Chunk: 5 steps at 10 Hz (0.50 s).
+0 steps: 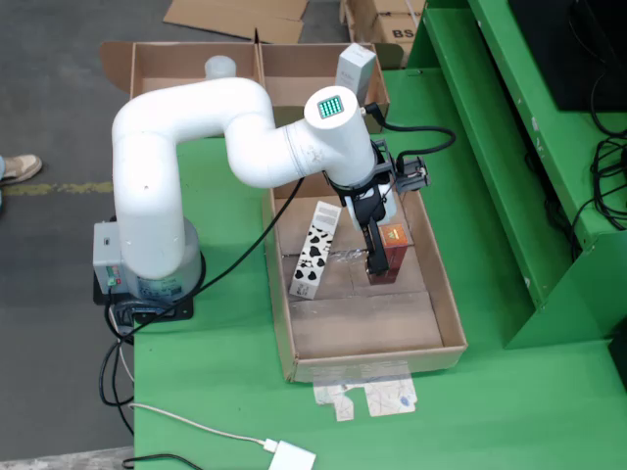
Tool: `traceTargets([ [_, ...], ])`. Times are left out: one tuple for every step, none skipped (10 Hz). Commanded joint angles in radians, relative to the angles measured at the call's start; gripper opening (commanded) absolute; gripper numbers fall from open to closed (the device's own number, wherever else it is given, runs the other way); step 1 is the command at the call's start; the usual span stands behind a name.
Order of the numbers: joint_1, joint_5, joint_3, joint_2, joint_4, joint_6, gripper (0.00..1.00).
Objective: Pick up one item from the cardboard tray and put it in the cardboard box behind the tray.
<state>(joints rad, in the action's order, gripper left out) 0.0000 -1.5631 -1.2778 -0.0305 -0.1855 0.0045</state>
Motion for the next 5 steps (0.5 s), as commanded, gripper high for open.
traceTargets([
  [0.069, 0.016, 0.053, 0.019, 0.027, 0.042, 1.00],
  [0.069, 0.016, 0.053, 0.019, 0.027, 0.042, 1.00],
  [0.119, 0.034, 0.044, 0.031, 0.033, 0.075, 1.00],
  [0.155, 0.046, 0.036, 0.042, 0.040, 0.096, 1.00],
  [0.189, 0.056, 0.028, 0.055, 0.047, 0.116, 1.00],
])
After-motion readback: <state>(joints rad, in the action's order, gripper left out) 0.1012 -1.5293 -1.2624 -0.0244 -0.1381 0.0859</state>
